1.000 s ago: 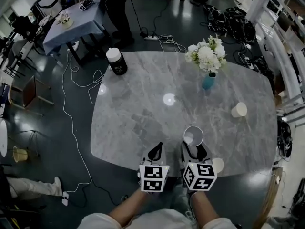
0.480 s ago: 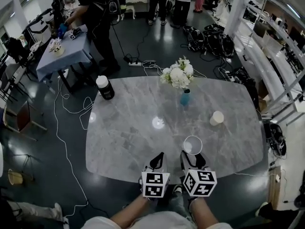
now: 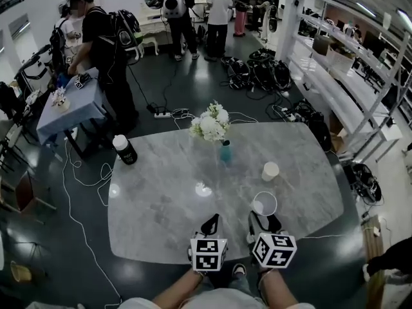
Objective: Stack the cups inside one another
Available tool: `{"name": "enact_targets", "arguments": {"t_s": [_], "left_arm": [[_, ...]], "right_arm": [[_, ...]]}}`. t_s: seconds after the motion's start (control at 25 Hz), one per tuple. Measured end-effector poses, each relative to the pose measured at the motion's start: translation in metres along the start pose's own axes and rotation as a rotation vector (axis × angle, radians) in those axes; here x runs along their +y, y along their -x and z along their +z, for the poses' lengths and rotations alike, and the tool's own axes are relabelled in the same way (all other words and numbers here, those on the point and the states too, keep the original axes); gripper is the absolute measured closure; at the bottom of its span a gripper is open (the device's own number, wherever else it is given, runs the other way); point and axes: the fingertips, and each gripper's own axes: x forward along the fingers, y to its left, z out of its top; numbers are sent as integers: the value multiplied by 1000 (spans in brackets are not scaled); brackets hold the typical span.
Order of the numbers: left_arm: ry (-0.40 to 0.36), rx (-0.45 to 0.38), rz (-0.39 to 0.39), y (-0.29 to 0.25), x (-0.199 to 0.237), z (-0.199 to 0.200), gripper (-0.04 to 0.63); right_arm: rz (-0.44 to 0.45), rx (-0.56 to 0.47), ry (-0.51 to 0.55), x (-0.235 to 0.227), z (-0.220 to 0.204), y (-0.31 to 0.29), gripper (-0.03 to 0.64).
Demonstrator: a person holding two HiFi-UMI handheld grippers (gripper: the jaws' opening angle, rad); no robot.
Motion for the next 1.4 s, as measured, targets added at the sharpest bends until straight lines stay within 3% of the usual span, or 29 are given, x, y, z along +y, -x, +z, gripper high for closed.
{"name": "enact_targets", "arguments": {"t_s": [0.36,0.72,1.08,1.4], "left_arm": [[-30,10,-80,-18,-20,12,601],[-59,33,-98,-36,-28,16,601],[-54,63,-58,-79,-40,16,601],[1,80,-10,-129,-52,23,601]], "right_arm": [[-103,-38,-37,-38,17,11,402],[-143,-45,-79,-72,23,5,402],[-96,-23,-54,-108,36,-33,402],[-10,-2,-31,-140,51,-84,402]]}}
